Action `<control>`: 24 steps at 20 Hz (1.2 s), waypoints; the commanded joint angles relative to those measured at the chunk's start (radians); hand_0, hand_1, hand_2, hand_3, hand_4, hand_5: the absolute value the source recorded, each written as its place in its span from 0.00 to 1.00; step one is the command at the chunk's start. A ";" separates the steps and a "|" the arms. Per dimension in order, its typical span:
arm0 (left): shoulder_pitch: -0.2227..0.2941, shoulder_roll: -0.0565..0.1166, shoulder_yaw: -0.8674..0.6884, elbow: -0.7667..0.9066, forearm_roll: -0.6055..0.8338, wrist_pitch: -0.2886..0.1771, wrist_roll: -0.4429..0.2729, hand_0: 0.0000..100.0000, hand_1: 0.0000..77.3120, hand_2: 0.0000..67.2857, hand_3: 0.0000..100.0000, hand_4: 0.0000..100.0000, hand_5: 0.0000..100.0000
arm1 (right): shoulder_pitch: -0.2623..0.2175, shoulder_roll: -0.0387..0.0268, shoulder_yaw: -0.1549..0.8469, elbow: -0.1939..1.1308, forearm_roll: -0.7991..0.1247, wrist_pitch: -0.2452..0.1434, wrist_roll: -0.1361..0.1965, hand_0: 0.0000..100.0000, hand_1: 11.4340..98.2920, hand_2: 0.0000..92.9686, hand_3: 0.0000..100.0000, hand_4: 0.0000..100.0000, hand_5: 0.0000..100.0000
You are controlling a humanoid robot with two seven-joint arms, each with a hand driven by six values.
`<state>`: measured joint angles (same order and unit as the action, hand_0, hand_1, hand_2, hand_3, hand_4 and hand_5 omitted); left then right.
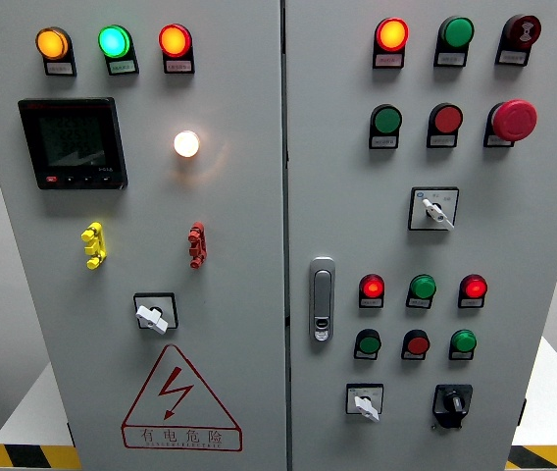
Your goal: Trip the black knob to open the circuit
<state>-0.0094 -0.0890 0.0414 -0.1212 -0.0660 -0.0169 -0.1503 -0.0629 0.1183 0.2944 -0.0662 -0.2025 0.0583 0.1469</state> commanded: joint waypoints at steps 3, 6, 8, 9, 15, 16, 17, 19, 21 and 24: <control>-0.001 0.000 0.000 0.000 0.000 0.000 0.000 0.00 0.04 0.19 0.21 0.07 0.02 | 0.000 -0.0001 0.000 0.000 0.000 0.000 -0.001 0.77 0.30 0.00 0.13 0.07 0.16; 0.000 0.000 0.000 0.000 0.000 0.000 0.000 0.00 0.04 0.19 0.21 0.07 0.02 | 0.001 -0.0001 0.006 0.002 -0.006 -0.002 -0.003 0.77 0.30 0.00 0.13 0.07 0.16; -0.001 -0.002 0.000 0.000 0.000 0.000 0.000 0.00 0.04 0.19 0.21 0.07 0.02 | 0.012 0.0014 0.073 0.003 -0.029 0.000 -0.004 0.76 0.30 0.00 0.13 0.07 0.16; 0.000 0.000 0.000 0.000 0.000 0.000 0.000 0.00 0.04 0.19 0.21 0.07 0.02 | 0.014 -0.0001 0.116 0.003 -0.066 0.000 -0.006 0.76 0.30 0.00 0.13 0.07 0.16; -0.001 -0.002 0.000 0.000 0.000 0.000 0.000 0.00 0.04 0.19 0.21 0.07 0.02 | 0.012 0.0014 0.483 0.003 -0.454 0.046 -0.073 0.76 0.31 0.00 0.14 0.07 0.16; -0.001 0.000 0.000 0.000 0.000 0.000 0.000 0.00 0.04 0.19 0.21 0.07 0.02 | 0.014 0.0014 0.483 -0.007 -0.454 0.052 -0.079 0.76 0.31 0.00 0.14 0.07 0.16; 0.000 -0.001 0.000 0.000 0.000 0.000 0.000 0.00 0.04 0.19 0.21 0.07 0.02 | 0.015 0.0014 0.470 -0.035 -0.452 0.054 -0.079 0.76 0.31 0.00 0.14 0.07 0.16; -0.001 -0.002 0.000 0.000 0.000 0.000 0.000 0.00 0.04 0.19 0.21 0.07 0.02 | 0.024 -0.0001 0.459 -0.052 -0.449 0.084 -0.079 0.76 0.31 0.00 0.14 0.07 0.16; 0.000 0.000 0.000 0.000 0.000 0.000 0.000 0.00 0.04 0.19 0.21 0.07 0.02 | 0.031 -0.0001 0.465 -0.079 -0.448 0.104 -0.076 0.76 0.31 0.00 0.14 0.07 0.16; -0.001 0.000 0.000 0.000 0.000 0.000 0.000 0.00 0.04 0.19 0.21 0.07 0.02 | 0.032 -0.0001 0.468 -0.080 -0.448 0.110 -0.075 0.76 0.31 0.00 0.14 0.07 0.16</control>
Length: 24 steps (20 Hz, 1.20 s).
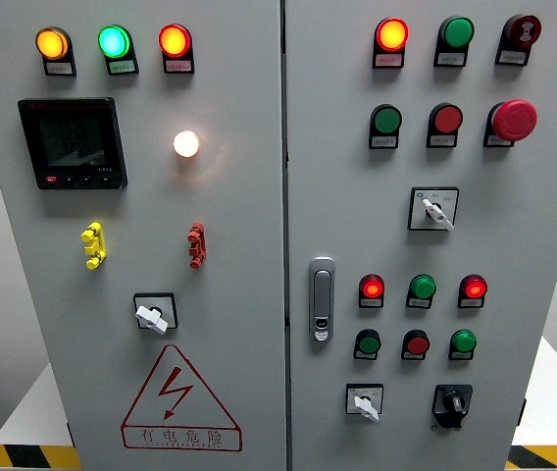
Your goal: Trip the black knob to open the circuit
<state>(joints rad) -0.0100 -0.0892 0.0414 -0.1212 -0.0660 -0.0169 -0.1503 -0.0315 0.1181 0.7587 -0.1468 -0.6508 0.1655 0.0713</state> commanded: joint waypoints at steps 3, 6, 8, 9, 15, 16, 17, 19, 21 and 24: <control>0.001 0.000 0.000 0.000 0.000 0.000 0.000 0.00 0.04 0.19 0.21 0.07 0.02 | 0.004 -0.0015 0.079 0.026 -0.018 0.006 -0.001 0.76 0.31 0.00 0.14 0.07 0.16; -0.001 0.000 0.000 0.000 0.000 0.000 0.000 0.00 0.04 0.19 0.21 0.07 0.02 | 0.015 -0.0061 0.169 0.032 -0.059 0.040 -0.011 0.76 0.31 0.00 0.14 0.07 0.16; 0.001 0.000 0.000 0.000 0.000 0.000 0.000 0.00 0.04 0.19 0.21 0.07 0.02 | 0.012 0.0016 0.318 0.032 -0.236 0.046 -0.018 0.76 0.31 0.00 0.14 0.07 0.16; 0.001 0.000 0.000 0.000 0.000 0.000 0.000 0.00 0.04 0.19 0.21 0.07 0.02 | 0.010 0.0016 0.371 0.033 -0.332 0.046 -0.018 0.76 0.31 0.00 0.14 0.07 0.16; 0.001 0.000 0.000 0.000 0.000 0.000 0.000 0.00 0.04 0.19 0.21 0.07 0.02 | 0.012 0.0046 0.877 0.119 -0.835 0.104 -0.015 0.75 0.31 0.00 0.15 0.07 0.16; -0.001 0.000 0.000 0.000 0.000 0.000 0.000 0.00 0.04 0.19 0.21 0.07 0.02 | 0.013 0.0047 0.908 0.140 -0.880 0.108 -0.010 0.75 0.31 0.00 0.15 0.07 0.16; -0.001 0.000 0.000 0.000 0.000 0.000 0.000 0.00 0.04 0.19 0.21 0.07 0.02 | 0.013 0.0062 0.924 0.165 -0.891 0.109 -0.007 0.75 0.32 0.00 0.16 0.08 0.16; 0.001 0.000 0.000 0.000 0.000 0.000 0.000 0.00 0.04 0.19 0.21 0.07 0.02 | 0.015 0.0062 0.977 0.228 -0.895 0.115 -0.002 0.75 0.32 0.00 0.17 0.08 0.18; 0.001 0.000 0.000 0.000 0.000 0.000 0.000 0.00 0.04 0.19 0.21 0.07 0.02 | 0.015 0.0062 1.016 0.306 -0.899 0.144 0.021 0.75 0.33 0.00 0.19 0.09 0.20; -0.001 0.000 0.000 0.000 0.000 0.000 0.000 0.00 0.04 0.19 0.21 0.07 0.02 | 0.006 0.0077 1.035 0.467 -0.911 0.161 0.030 0.73 0.36 0.00 0.22 0.13 0.28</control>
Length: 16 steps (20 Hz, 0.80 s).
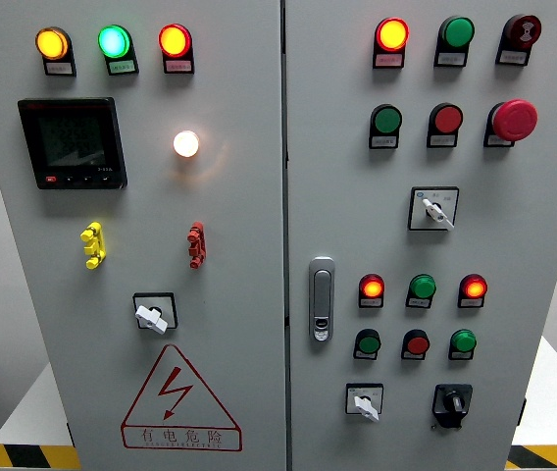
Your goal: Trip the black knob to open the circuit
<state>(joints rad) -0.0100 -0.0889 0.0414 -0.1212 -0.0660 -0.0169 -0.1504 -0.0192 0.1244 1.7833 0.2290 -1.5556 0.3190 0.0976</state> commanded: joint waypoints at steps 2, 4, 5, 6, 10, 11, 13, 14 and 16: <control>0.001 0.000 0.000 0.000 0.000 0.000 0.000 0.00 0.04 0.19 0.21 0.07 0.02 | -0.059 -0.0002 0.004 0.278 -0.001 0.006 -0.004 0.72 0.40 0.01 0.26 0.19 0.35; 0.001 0.000 0.000 0.000 0.000 0.000 0.000 0.00 0.04 0.19 0.21 0.07 0.02 | -0.094 -0.0002 -0.007 0.431 0.006 0.003 -0.019 0.72 0.41 0.02 0.29 0.21 0.38; -0.001 0.000 0.000 0.000 0.000 0.000 0.000 0.00 0.04 0.19 0.21 0.07 0.02 | -0.103 -0.0002 -0.015 0.491 0.008 -0.001 -0.030 0.72 0.41 0.02 0.30 0.23 0.40; -0.001 -0.002 0.000 0.000 0.000 0.000 0.000 0.00 0.04 0.19 0.21 0.07 0.02 | -0.114 -0.0002 -0.034 0.554 0.015 -0.006 -0.036 0.73 0.41 0.02 0.30 0.24 0.41; -0.001 0.000 0.000 0.000 0.000 0.000 0.000 0.00 0.04 0.19 0.21 0.07 0.02 | -0.179 -0.0017 -0.108 0.795 0.081 -0.035 -0.085 0.75 0.41 0.03 0.32 0.26 0.44; -0.001 0.000 0.000 0.000 0.000 0.000 0.000 0.00 0.04 0.19 0.21 0.07 0.02 | -0.198 -0.0032 -0.119 0.861 0.095 -0.044 -0.094 0.75 0.42 0.03 0.32 0.26 0.45; -0.001 0.000 0.000 0.000 0.000 0.000 0.000 0.00 0.04 0.19 0.21 0.07 0.02 | -0.244 -0.0048 -0.171 1.011 0.127 -0.086 -0.107 0.76 0.41 0.03 0.32 0.27 0.46; -0.001 0.000 0.000 0.000 0.000 0.000 0.000 0.00 0.04 0.19 0.21 0.07 0.02 | -0.255 -0.0002 -0.201 1.053 0.135 -0.104 -0.113 0.76 0.41 0.03 0.32 0.28 0.46; 0.001 0.000 0.000 0.000 0.000 0.000 0.000 0.00 0.04 0.19 0.21 0.07 0.02 | -0.262 0.0014 -0.225 1.130 0.137 -0.123 -0.118 0.77 0.42 0.03 0.35 0.32 0.49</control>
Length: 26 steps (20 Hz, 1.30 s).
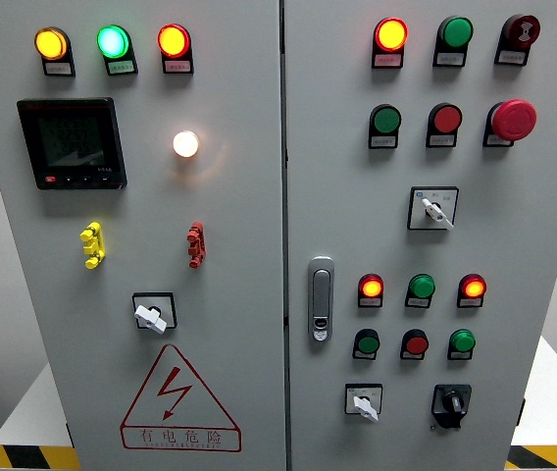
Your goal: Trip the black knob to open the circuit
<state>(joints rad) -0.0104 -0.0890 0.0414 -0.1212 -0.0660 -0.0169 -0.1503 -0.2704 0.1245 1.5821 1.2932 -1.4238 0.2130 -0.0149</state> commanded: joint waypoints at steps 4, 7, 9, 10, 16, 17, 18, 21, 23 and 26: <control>0.001 0.000 0.000 0.000 0.000 0.000 0.000 0.00 0.04 0.19 0.21 0.07 0.02 | -0.003 0.0012 -0.030 0.179 0.000 -0.026 -0.014 0.78 0.42 0.03 0.39 0.38 0.55; 0.001 0.000 0.000 0.000 0.000 0.000 0.000 0.00 0.04 0.19 0.21 0.07 0.02 | 0.040 0.0028 -0.028 0.244 -0.006 -0.027 -0.046 0.79 0.42 0.03 0.41 0.40 0.57; 0.001 -0.001 0.000 0.000 0.000 0.000 0.000 0.00 0.04 0.19 0.21 0.07 0.02 | 0.086 0.0028 -0.028 0.276 -0.007 -0.050 -0.071 0.80 0.42 0.03 0.41 0.41 0.58; 0.001 0.000 0.000 0.000 0.000 0.000 0.000 0.00 0.04 0.19 0.21 0.07 0.02 | 0.100 0.0043 -0.028 0.290 -0.006 -0.060 -0.080 0.80 0.42 0.03 0.42 0.41 0.58; 0.000 0.000 0.000 0.000 0.000 0.000 0.000 0.00 0.04 0.19 0.21 0.07 0.02 | 0.178 0.0120 -0.022 0.321 -0.006 -0.076 -0.112 0.81 0.42 0.03 0.49 0.59 0.67; 0.001 0.000 0.000 0.000 0.000 0.000 0.000 0.00 0.04 0.19 0.21 0.07 0.02 | 0.186 0.0135 -0.024 0.322 -0.004 -0.084 -0.120 0.81 0.42 0.03 0.55 0.67 0.72; 0.000 -0.001 0.000 0.000 0.000 0.000 0.000 0.00 0.04 0.19 0.21 0.07 0.02 | 0.198 0.0150 -0.024 0.334 -0.004 -0.087 -0.128 0.81 0.43 0.02 0.61 0.74 0.78; 0.001 0.000 0.000 0.000 0.000 0.000 0.000 0.00 0.04 0.19 0.21 0.07 0.02 | 0.244 0.0166 -0.027 0.337 -0.004 -0.104 -0.149 0.81 0.43 0.02 0.74 0.83 0.92; 0.000 -0.001 0.000 0.000 0.000 0.000 0.000 0.00 0.04 0.19 0.21 0.07 0.02 | 0.275 0.0181 -0.028 0.336 -0.004 -0.109 -0.158 0.82 0.44 0.02 0.84 0.91 1.00; 0.001 -0.001 0.000 0.000 0.000 0.000 0.000 0.00 0.04 0.19 0.21 0.07 0.02 | 0.309 0.0181 -0.030 0.327 -0.003 -0.109 -0.163 0.83 0.44 0.02 0.88 0.95 1.00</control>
<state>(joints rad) -0.0095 -0.0899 0.0414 -0.1212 -0.0660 -0.0168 -0.1503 0.0191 0.1426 1.5539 1.6252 -1.4280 0.1046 -0.1753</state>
